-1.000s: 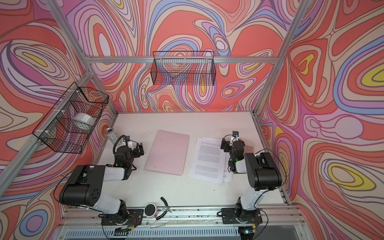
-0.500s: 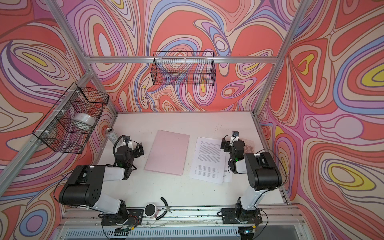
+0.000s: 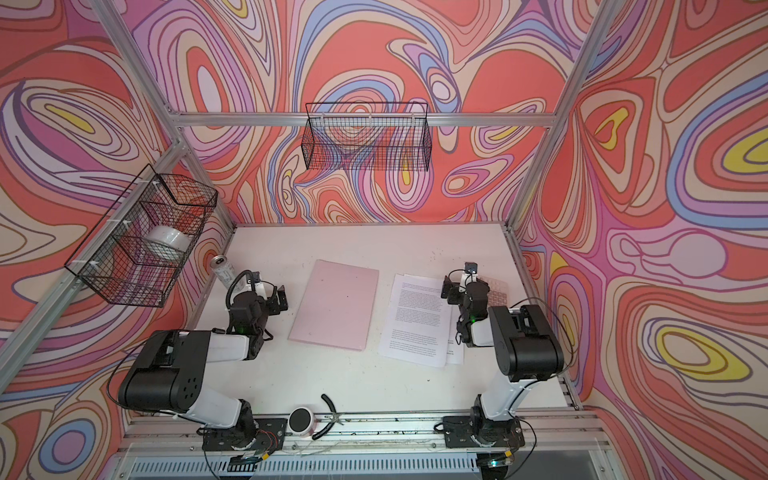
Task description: Put the files into the folder
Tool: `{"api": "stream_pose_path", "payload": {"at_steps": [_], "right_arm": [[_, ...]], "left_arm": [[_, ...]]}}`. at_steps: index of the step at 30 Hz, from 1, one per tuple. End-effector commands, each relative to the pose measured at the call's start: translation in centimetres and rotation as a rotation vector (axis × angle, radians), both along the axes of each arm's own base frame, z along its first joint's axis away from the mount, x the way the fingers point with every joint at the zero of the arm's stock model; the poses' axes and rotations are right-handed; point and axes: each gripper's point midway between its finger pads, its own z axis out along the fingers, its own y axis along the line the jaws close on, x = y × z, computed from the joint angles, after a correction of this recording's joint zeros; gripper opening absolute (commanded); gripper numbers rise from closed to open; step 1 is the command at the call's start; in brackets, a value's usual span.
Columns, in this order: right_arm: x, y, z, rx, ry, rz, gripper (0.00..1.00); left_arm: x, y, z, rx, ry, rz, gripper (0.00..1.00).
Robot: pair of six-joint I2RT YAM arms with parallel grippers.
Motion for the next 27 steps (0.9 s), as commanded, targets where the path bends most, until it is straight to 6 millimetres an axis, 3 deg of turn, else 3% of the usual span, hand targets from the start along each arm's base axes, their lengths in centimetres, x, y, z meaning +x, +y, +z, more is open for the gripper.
{"api": "stream_pose_path", "payload": {"at_steps": [1, 4, 8, 11, 15, 20, 23, 24, 27], "right_arm": [[0.1, -0.2, 0.5, -0.009, -0.013, -0.004, 0.99], [0.6, 0.4, 1.6, -0.032, 0.02, 0.011, 0.98], [1.0, 2.4, 4.9, -0.084, 0.06, 0.014, 0.99], [1.1, 3.9, 7.3, -0.006, 0.115, -0.018, 0.98], [0.8, 8.4, 9.0, 0.115, 0.215, 0.016, 0.99], [-1.7, 16.4, 8.7, 0.425, 0.355, 0.259, 0.92], [-3.9, 21.0, 7.2, 0.585, 0.482, 0.389, 0.84], [-4.6, 22.1, 6.4, 0.592, 0.526, 0.405, 0.83], [-6.4, 24.6, 4.3, 0.637, 0.636, 0.454, 0.76]], "left_arm": [[0.3, 0.2, 0.6, 0.025, -0.002, 0.022, 1.0], [0.5, 0.0, 3.1, 0.074, 0.051, 0.036, 1.0], [0.2, -0.3, 6.8, 0.016, 0.043, 0.074, 1.0], [-1.0, -0.5, 7.9, -0.124, -0.01, 0.107, 1.0], [-3.3, -1.3, 7.3, -0.334, 0.073, 0.151, 1.0], [-6.2, -4.6, 6.5, -0.459, 0.173, 0.007, 1.0], [-7.9, -5.9, 6.7, -0.525, 0.196, -0.047, 1.0], [-9.0, -6.0, 5.0, -0.54, 0.246, -0.034, 1.0], [-10.3, -6.6, 3.7, -0.6, 0.282, -0.042, 1.0]]}}
